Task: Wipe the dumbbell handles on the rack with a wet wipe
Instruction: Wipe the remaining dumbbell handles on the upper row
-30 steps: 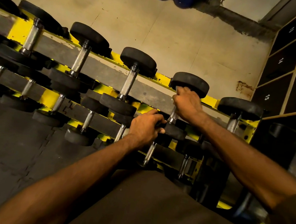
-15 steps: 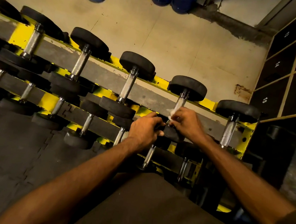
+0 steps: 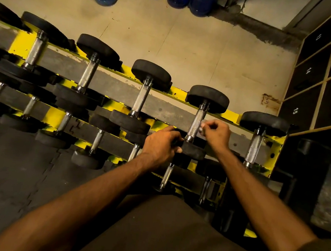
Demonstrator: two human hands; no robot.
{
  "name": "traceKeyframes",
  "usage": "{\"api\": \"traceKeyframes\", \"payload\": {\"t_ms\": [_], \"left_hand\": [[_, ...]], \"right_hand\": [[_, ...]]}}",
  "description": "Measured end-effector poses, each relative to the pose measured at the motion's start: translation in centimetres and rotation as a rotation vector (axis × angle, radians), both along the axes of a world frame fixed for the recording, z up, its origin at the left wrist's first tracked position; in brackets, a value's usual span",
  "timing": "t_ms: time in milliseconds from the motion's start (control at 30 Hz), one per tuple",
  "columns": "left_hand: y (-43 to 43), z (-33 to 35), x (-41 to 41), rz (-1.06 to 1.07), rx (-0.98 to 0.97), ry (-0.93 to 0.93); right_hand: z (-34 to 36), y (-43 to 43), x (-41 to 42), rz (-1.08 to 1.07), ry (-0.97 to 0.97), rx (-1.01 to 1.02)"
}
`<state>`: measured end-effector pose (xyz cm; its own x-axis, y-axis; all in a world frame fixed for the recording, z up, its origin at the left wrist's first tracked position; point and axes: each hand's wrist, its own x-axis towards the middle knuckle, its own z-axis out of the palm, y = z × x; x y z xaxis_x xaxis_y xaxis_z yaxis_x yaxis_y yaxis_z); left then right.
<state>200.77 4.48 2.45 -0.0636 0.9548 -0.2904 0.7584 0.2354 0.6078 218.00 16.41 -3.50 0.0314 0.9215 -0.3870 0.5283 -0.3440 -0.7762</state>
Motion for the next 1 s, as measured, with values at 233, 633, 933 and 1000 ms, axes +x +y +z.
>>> {"api": "traceKeyframes", "payload": {"t_ms": [233,633,933,1000], "left_hand": [[0.1,-0.2,0.2,-0.004,-0.008,-0.004],[-0.2,-0.2,0.3,0.019,0.002,-0.009],[-0.5,-0.1,0.4,0.032,0.017,0.001],[-0.6,-0.2,0.4,0.033,0.020,0.014]], "right_hand": [[-0.5,1.0,-0.6,-0.322,0.479,-0.335],[0.2,2.3,-1.2,-0.422,0.448,-0.307],[2.3,-2.9,0.2,0.403,-0.106,0.154],[2.4,-2.3,-0.6,0.720,-0.252,0.374]]}}
